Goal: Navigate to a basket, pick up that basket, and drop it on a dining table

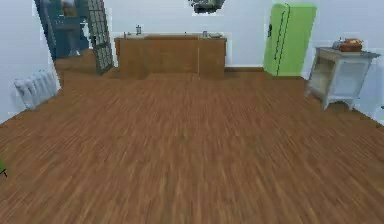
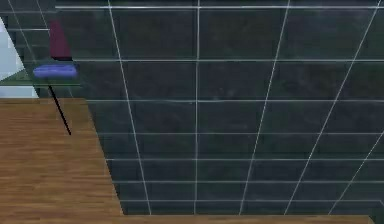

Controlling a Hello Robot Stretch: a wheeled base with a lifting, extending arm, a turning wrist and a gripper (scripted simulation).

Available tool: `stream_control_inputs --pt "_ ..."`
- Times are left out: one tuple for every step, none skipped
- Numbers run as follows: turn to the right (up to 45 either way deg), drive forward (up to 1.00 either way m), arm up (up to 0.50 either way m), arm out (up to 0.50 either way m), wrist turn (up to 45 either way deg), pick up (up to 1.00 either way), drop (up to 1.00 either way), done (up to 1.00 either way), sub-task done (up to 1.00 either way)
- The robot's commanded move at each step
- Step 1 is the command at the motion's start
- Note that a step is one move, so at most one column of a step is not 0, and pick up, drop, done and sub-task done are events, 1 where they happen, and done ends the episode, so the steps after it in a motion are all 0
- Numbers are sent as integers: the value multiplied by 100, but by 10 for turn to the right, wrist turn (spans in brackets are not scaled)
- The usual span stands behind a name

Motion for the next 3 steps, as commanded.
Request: stream_control_inputs --pt "-270 0 0 0 0 0 0 0 0" --pt "0 100 0 0 0 0 0 0 0" --pt "0 100 0 0 0 0 0 0 0"
